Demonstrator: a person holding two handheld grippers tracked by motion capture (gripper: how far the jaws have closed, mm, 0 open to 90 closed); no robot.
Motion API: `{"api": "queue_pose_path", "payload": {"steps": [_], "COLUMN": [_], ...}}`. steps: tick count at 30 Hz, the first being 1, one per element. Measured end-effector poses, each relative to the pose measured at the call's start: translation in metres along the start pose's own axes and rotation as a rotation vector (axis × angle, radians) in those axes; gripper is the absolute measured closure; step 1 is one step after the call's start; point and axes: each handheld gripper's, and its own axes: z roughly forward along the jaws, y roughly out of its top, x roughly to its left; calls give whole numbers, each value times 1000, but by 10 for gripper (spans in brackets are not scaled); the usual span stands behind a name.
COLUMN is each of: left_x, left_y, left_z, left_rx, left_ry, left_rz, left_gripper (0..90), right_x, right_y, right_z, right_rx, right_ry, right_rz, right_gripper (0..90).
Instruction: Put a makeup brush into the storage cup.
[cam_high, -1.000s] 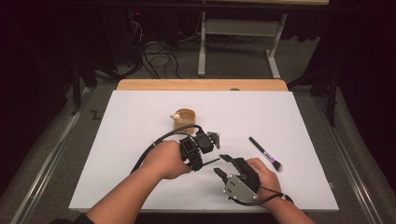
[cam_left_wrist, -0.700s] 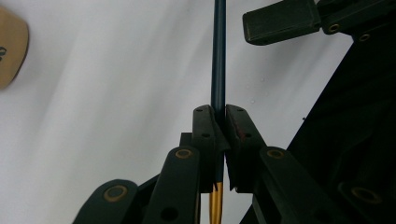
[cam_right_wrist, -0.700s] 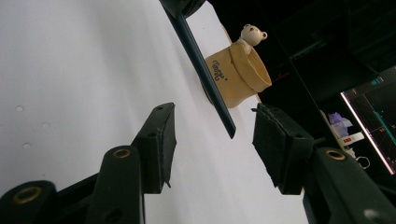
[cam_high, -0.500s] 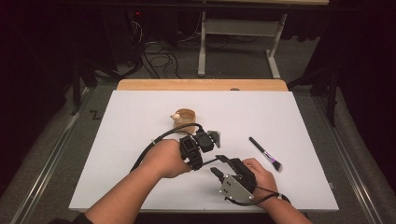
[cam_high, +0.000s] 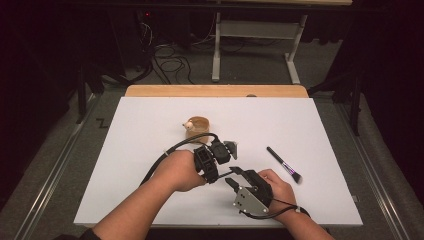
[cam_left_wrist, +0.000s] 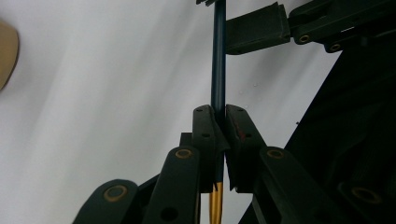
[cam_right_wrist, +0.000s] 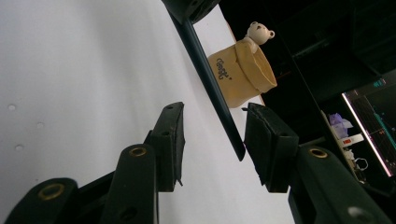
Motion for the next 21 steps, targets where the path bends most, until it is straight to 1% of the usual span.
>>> {"api": "queue_pose_path", "payload": {"steps": [2,3,7,9,15,21], "left_x": [0,0,-1,-1,-1,-2], "left_y": [0,1,2,2,3,3], "left_z": [1,1,2,3,2,1], "left_rx": [0,1,7,8,5,-3], "left_ry": [0,0,-1,-1,-3,-9], "left_rz": [-2,-1,-1,-1,-2,3], "left_gripper": [830,830,830,830,830,830], "right_x": [0,2,1,1,2,2], "right_y": [0,1,4,5,7,7], "right_z": [0,0,0,0,0,1], "right_rx": [-5,-12,-24,-26,-21,-16], "right_ry": [3,-1,2,3,12,9], "right_rz": [-9,19,-23,-34,-55,-65], "right_gripper": [613,620,660,677,731,753]}}
